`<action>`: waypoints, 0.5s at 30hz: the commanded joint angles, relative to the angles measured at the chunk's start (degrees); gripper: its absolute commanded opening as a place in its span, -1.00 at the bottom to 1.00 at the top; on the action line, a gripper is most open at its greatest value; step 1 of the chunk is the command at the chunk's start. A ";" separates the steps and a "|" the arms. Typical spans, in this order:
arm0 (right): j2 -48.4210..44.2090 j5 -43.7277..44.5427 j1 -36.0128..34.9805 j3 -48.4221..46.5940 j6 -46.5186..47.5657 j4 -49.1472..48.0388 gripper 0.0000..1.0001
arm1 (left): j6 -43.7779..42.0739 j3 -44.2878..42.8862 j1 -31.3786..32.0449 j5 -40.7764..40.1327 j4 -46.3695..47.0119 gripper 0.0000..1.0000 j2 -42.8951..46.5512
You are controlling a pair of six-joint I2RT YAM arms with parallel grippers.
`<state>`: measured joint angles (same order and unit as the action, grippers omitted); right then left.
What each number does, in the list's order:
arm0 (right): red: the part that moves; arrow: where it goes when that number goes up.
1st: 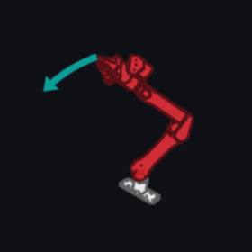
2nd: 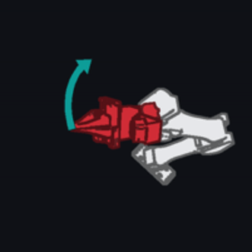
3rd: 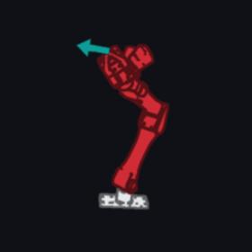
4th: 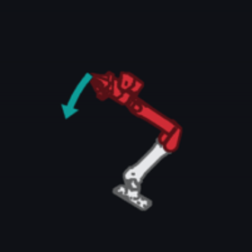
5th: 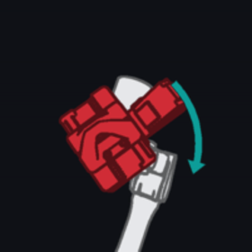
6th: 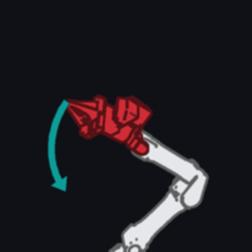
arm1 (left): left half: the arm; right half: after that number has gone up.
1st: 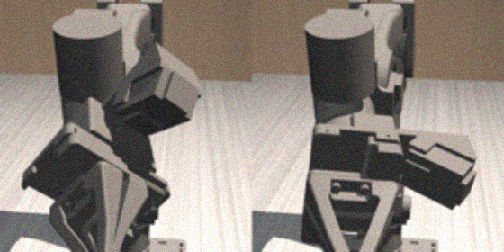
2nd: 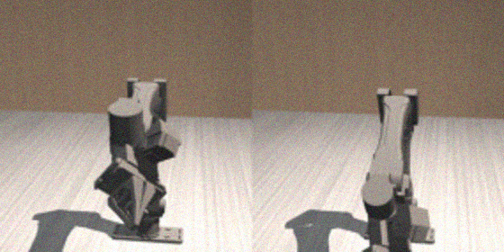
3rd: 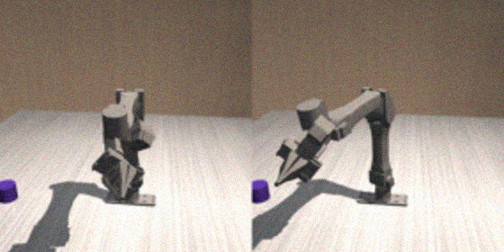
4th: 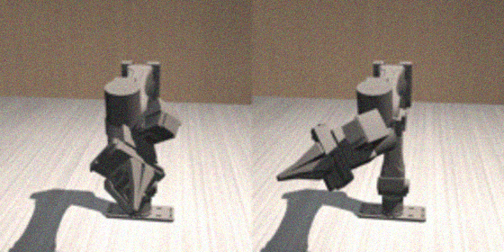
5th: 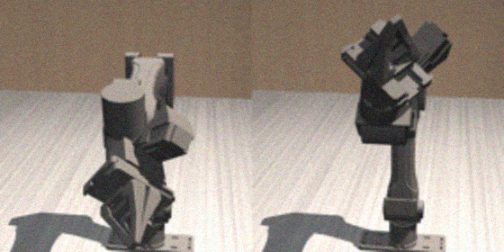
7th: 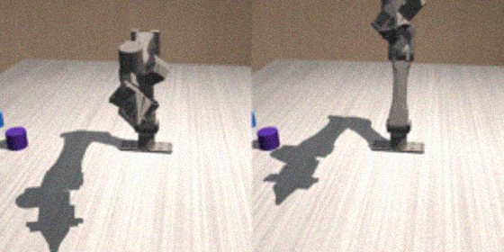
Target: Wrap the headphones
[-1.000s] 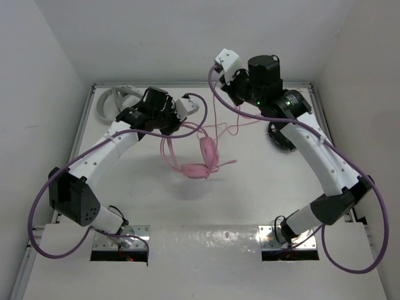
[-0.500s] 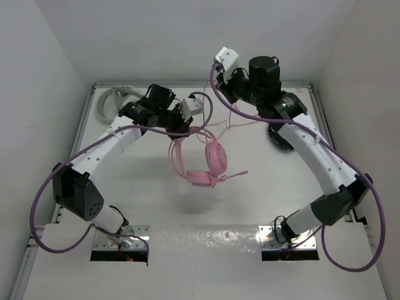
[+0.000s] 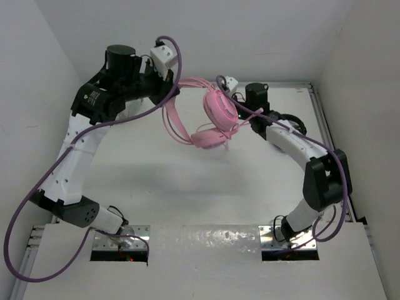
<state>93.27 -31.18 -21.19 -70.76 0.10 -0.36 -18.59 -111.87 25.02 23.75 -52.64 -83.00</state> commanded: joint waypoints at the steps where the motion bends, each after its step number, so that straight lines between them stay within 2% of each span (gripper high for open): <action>1: 3.82 -8.88 -0.34 5.09 -11.50 -25.32 -0.76 | 7.60 -9.83 -0.14 -4.40 3.07 -1.00 -1.97; 2: 4.98 -9.25 -0.43 7.20 -16.22 -29.13 -0.68 | 8.65 -11.42 -0.14 -6.15 3.51 -1.00 -2.68; 3: 6.29 -9.51 -0.69 8.09 -18.88 -36.74 -0.41 | 9.01 -13.96 -0.14 -6.78 4.12 -1.00 -4.08; 5: 11.02 -10.13 -0.96 9.93 -24.85 -43.56 -0.07 | 10.67 -16.26 -0.14 -7.92 4.65 -1.00 -5.32; 6: 12.79 -10.04 -1.39 10.03 -26.28 -48.28 0.18 | 11.20 -18.44 -0.23 -8.01 5.00 -1.00 -6.55; 9: 19.47 -7.94 -1.66 10.82 -31.72 -57.51 0.40 | 12.70 -22.66 -0.23 -8.63 5.44 -1.00 -8.57; 12: 25.10 -4.95 -1.75 11.00 -36.04 -63.25 0.41 | 13.84 -24.79 -0.23 -10.21 6.23 -1.00 -9.19; 15: 28.19 -1.88 -1.66 11.08 -37.01 -63.71 0.48 | 14.72 -27.95 -0.32 -12.66 6.50 -1.00 -9.63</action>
<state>120.25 -36.07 -22.63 -59.96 -32.21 -54.17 -11.22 -133.71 24.97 10.90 -53.93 -95.13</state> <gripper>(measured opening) 0.735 0.099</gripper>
